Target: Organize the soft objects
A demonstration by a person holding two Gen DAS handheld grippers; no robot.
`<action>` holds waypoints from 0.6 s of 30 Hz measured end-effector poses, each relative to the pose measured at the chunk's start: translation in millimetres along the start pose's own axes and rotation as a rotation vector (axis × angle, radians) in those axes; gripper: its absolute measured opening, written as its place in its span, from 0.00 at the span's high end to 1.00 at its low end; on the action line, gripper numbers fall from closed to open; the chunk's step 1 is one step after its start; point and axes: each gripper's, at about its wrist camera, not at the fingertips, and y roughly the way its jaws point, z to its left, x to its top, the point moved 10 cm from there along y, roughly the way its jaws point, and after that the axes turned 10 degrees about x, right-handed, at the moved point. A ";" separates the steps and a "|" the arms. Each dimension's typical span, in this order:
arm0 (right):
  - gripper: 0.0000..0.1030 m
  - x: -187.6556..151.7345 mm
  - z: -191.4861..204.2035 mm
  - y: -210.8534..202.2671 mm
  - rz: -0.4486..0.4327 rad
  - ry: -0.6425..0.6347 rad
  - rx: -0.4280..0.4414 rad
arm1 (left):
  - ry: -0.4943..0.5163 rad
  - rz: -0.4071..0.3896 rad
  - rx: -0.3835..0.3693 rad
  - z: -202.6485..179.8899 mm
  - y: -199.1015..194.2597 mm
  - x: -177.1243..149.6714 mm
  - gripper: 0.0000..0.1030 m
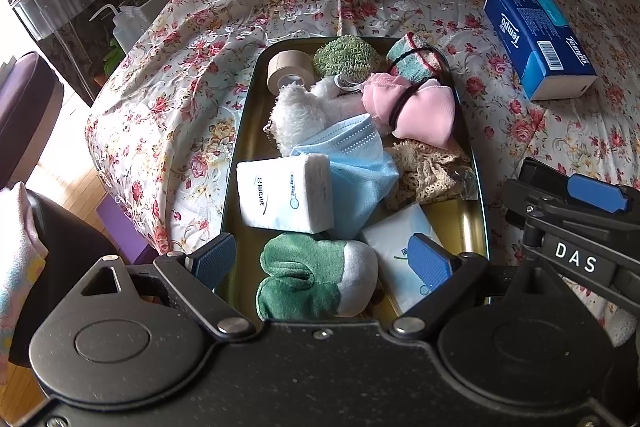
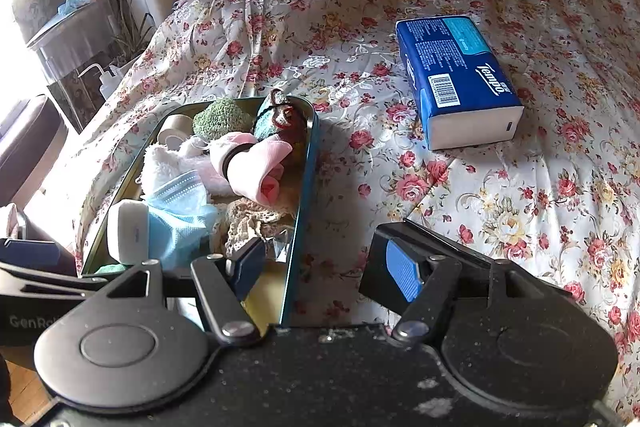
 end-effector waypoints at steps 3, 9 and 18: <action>0.35 -0.1 0.0 -0.1 0.000 0.000 0.000 | -0.001 0.004 -0.003 0.0 0.2 -0.2 0.12; 0.35 -0.1 0.1 0.0 0.000 -0.002 0.001 | 0.001 0.006 -0.004 0.0 -0.2 -0.5 0.12; 0.35 -0.2 0.3 -0.3 0.000 -0.001 0.001 | 0.001 0.009 -0.005 -0.1 0.8 -0.8 0.12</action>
